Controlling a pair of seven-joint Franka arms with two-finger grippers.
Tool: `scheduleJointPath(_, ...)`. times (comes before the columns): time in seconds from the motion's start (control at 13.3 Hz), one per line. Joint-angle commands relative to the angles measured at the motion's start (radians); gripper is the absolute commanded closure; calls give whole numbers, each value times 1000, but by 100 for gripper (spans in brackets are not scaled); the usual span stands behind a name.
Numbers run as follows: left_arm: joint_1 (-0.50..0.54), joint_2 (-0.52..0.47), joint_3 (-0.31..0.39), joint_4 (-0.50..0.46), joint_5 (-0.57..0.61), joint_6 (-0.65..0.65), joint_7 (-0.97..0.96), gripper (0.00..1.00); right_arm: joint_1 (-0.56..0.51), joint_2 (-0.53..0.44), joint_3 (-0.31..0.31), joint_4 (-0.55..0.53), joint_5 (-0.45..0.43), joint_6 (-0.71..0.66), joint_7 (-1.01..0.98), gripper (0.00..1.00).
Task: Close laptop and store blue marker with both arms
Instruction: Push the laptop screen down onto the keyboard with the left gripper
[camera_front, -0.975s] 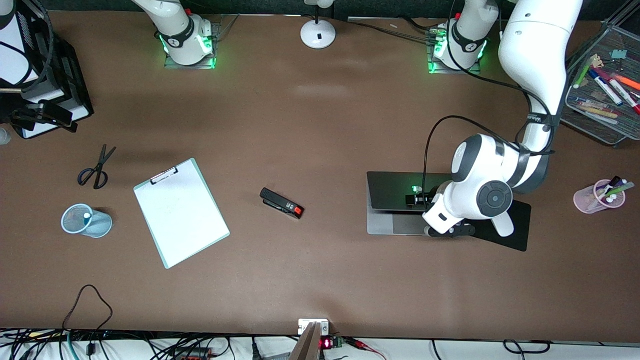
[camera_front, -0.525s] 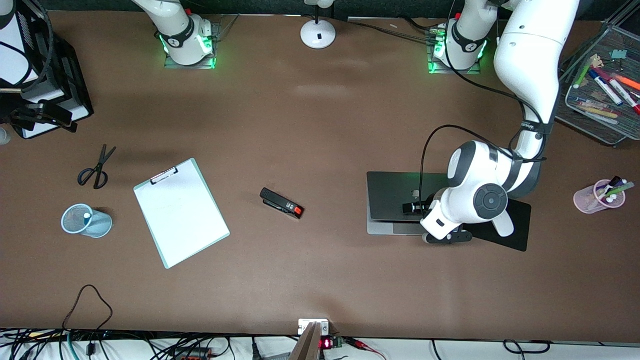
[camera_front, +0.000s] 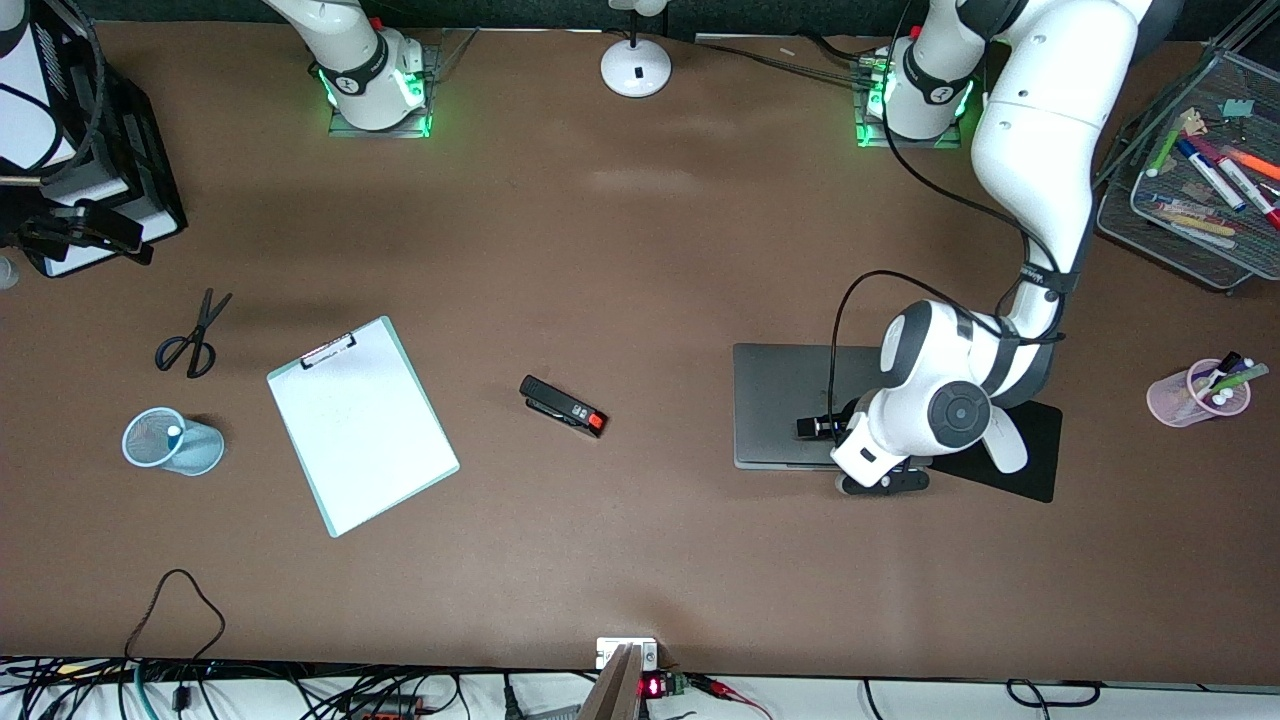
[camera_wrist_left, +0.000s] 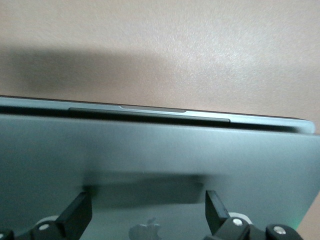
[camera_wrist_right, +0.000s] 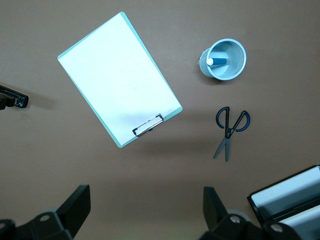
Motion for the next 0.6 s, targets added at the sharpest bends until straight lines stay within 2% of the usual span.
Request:
scheduleJointPath(0.0,-17,33,3,30,-10,1,3,0,-6,-10,3,6,-2,-16,-1,0)
scheduleJointPath(0.3,-17,18,6,33,-7,-4,3,0,-6,-10,3,6,-3,-16,-1,0)
scheduleJointPath(0.53,-9,-80,14,72,-1,-71,-5,0,-6,-10,3,6,-3,-16,-1,0)
